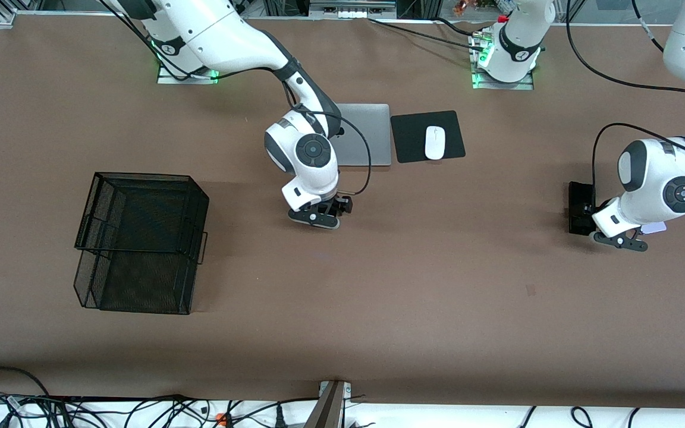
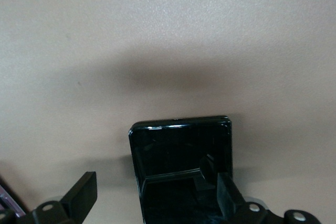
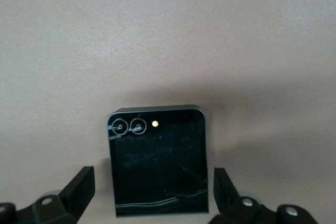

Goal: Place phones with both arms
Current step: 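Grasp the flip phone with the right gripper while the left gripper grasps the smartphone, then carry the flip phone to the mesh basket with the right gripper, then drop the flip phone in the basket while the left gripper sets down the smartphone, then grasp the smartphone with the right gripper while the left gripper grasps the white phone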

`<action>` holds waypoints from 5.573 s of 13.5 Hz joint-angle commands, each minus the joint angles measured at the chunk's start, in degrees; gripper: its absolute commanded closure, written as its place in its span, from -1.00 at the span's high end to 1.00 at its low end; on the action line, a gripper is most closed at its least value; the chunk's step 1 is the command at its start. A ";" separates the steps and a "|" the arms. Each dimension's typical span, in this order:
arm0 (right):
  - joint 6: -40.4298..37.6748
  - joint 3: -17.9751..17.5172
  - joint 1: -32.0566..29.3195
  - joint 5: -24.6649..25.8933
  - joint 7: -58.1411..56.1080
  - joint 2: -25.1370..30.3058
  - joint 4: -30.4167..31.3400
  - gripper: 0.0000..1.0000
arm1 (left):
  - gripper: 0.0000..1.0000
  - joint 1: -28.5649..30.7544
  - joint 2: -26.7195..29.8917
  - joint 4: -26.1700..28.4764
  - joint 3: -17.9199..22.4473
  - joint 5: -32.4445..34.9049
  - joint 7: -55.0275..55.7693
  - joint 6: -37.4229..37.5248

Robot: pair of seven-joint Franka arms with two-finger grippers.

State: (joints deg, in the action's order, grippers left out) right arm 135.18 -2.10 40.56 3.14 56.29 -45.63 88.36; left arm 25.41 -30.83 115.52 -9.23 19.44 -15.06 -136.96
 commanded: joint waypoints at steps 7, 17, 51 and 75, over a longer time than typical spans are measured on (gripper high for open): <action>0.62 0.43 0.49 2.66 0.06 -0.86 -1.26 -0.75 | 1.00 2.10 1.48 1.82 -3.25 -2.83 -1.37 3.37; -39.79 2.00 -10.48 -0.51 -24.33 23.63 -4.71 -0.83 | -0.09 3.50 -0.20 1.12 -3.34 -3.10 -1.73 3.28; -38.23 28.38 -17.45 -9.91 -65.70 25.16 0.76 1.00 | 1.00 -33.53 -4.61 -27.54 -11.43 -26.26 29.56 25.12; -1.85 15.90 12.61 -16.33 -26.41 -7.45 -10.93 1.00 | 1.00 23.89 -4.23 -8.99 -10.81 -0.55 1.71 -0.67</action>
State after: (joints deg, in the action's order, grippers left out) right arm 132.65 13.48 52.72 -11.92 29.44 -51.90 78.88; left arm 47.94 -35.17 105.44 -19.00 17.76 -11.81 -135.87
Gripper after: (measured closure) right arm 0.000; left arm 0.000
